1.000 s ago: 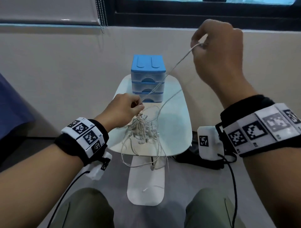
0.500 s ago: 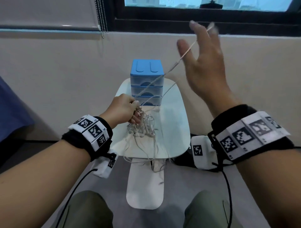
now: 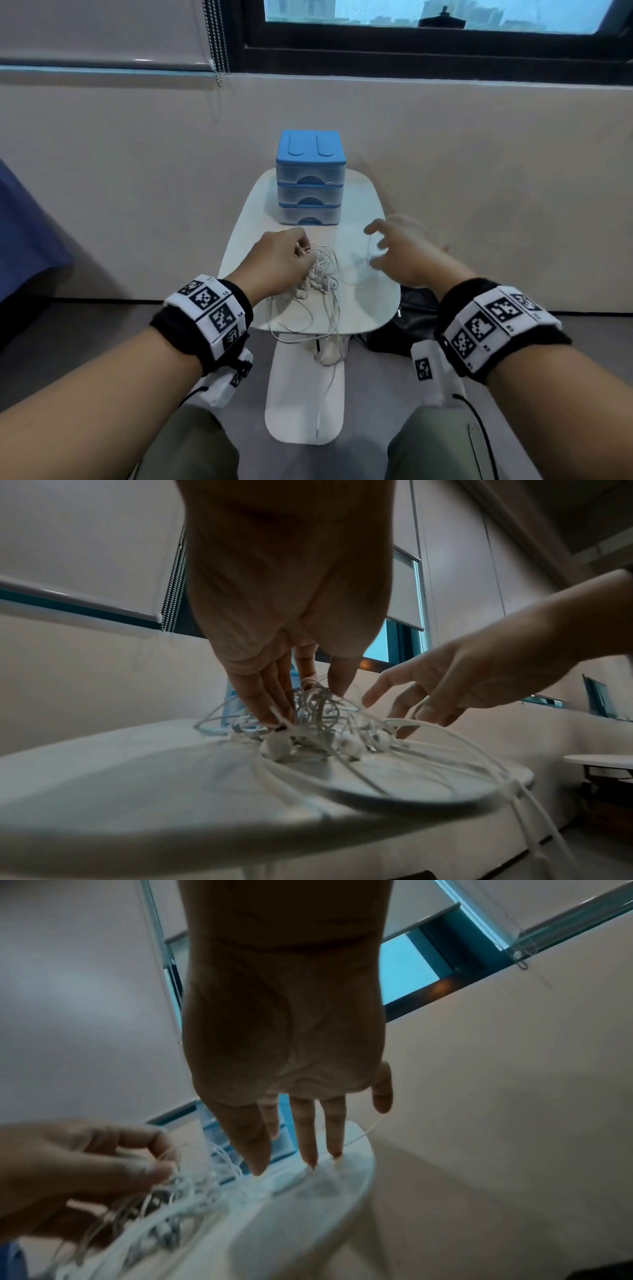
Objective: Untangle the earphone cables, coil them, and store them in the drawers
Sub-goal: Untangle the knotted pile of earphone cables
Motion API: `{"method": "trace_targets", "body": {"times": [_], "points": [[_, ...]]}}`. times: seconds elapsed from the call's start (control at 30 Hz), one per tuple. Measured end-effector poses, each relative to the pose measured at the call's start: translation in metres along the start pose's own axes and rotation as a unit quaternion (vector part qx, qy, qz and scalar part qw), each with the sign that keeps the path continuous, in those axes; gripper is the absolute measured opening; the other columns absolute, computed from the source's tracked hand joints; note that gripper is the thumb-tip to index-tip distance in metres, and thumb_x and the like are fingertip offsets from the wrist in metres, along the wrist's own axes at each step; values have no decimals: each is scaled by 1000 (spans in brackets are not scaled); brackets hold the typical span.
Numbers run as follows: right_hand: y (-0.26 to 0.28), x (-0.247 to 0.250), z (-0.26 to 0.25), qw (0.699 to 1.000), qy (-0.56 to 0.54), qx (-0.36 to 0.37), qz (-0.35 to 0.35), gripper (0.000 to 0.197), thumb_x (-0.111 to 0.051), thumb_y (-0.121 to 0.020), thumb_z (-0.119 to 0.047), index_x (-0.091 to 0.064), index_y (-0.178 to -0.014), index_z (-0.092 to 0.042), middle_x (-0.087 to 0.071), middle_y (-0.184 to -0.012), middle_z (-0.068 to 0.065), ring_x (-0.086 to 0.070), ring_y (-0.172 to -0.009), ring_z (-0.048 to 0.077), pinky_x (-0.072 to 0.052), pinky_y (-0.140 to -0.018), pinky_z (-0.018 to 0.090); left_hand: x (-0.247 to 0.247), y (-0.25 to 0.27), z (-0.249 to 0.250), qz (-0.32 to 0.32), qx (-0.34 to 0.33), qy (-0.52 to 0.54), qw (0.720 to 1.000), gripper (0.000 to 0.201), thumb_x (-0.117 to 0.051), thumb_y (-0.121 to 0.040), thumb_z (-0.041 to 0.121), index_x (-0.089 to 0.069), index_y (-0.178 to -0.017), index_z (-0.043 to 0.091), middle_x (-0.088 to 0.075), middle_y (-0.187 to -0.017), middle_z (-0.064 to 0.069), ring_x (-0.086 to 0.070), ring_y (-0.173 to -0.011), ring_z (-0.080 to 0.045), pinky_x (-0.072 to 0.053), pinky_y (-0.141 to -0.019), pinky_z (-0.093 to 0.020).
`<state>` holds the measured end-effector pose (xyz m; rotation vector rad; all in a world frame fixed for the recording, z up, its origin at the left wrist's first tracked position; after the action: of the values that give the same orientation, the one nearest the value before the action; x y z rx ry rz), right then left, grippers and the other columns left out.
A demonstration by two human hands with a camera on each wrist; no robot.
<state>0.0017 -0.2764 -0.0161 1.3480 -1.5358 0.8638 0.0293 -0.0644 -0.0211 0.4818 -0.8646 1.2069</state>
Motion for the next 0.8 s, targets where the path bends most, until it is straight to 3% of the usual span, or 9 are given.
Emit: {"method": "trace_targets", "body": {"times": [0.1,0.27,0.4,0.5,0.57,0.6,0.67,0.73,0.8], "points": [[4,-39,3,993,-53,46,-95,64,-71,-90,-22,-41,-144,-41,-60,-119,-5,-59,-108,22,-44,-106,44,-10,-1,-7,2,-5,-20,1000,17,-68,-94,35,-60,-94,21,-68,-94,-3,-64,-85,-25,-54,-79,-37],[-7,-29,-2,996,9,72,46,49,-57,-93,-17,-52,-134,-45,-51,-121,-7,-46,-121,20,-37,-103,54,-12,-2,-10,0,-7,-25,1000,18,-72,-93,33,-60,-93,19,-67,-91,-3,-64,-85,-25,-53,-77,-36],[-13,-33,-31,980,147,136,18,47,-54,-100,-13,-55,-135,-45,-46,-129,-4,-42,-126,24,-28,-112,59,-14,-4,-11,-10,-15,-33,999,19,-72,-93,33,-58,-94,20,-65,-93,-4,-63,-85,-25,-52,-76,-35],[-16,-33,-49,947,272,170,-3,15,-56,-102,-29,-64,-113,-34,-50,-117,-2,-48,-119,26,-32,-107,59,-16,-2,-11,-18,-24,-44,999,20,-71,-94,34,-55,-94,22,-65,-94,-4,-62,-85,-25,-52,-76,-36],[-20,-18,-57,953,258,158,-10,19,-52,-103,-34,-65,-93,-23,-52,-99,-3,-51,-107,26,-38,-104,57,-17,-1,-10,-20,-34,-54,998,22,-71,-94,35,-53,-95,21,-64,-94,-5,-61,-86,-26,-49,-74,-36],[-21,-7,-61,968,205,143,-18,25,-53,-102,-31,-62,-82,-19,-52,-88,-3,-52,-97,25,-45,-100,52,-17,-1,-10,-20,-38,-58,997,23,-71,-94,35,-52,-95,21,-64,-94,-5,-60,-86,-26,-46,-72,-35],[-19,27,-68,993,-36,108,12,26,-60,-94,-15,-64,-68,-12,-56,-66,-2,-52,-71,18,-52,-73,34,-17,-2,-8,-15,-49,-65,997,23,-70,-95,35,-51,-95,21,-63,-95,-4,-58,-87,-27,-39,-70,-33],[-7,68,-71,937,-326,86,92,20,-60,-84,-2,-64,-65,-2,-60,-52,-2,-50,-49,9,-41,-54,23,-17,-3,-6,-14,-54,-71,996,22,-69,-96,34,-53,-97,19,-62,-95,-4,-56,-86,-26,-38,-70,-32],[7,98,-74,838,-521,89,140,20,-54,-84,-2,-60,-65,-3,-72,-65,4,-67,-63,13,-46,-65,25,-17,-3,-5,-17,-52,-75,996,21,-68,-96,33,-54,-98,19,-61,-96,-4,-56,-85,-26,-38,-69,-32]]}}
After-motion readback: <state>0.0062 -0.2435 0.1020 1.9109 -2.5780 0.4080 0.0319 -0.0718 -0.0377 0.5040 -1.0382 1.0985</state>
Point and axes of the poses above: each hand's wrist, its own y-axis away from the middle knuckle, its own x-axis out of the back of the hand, z = x × y, the point moved 7 cm from there along -y, towards the middle knuckle
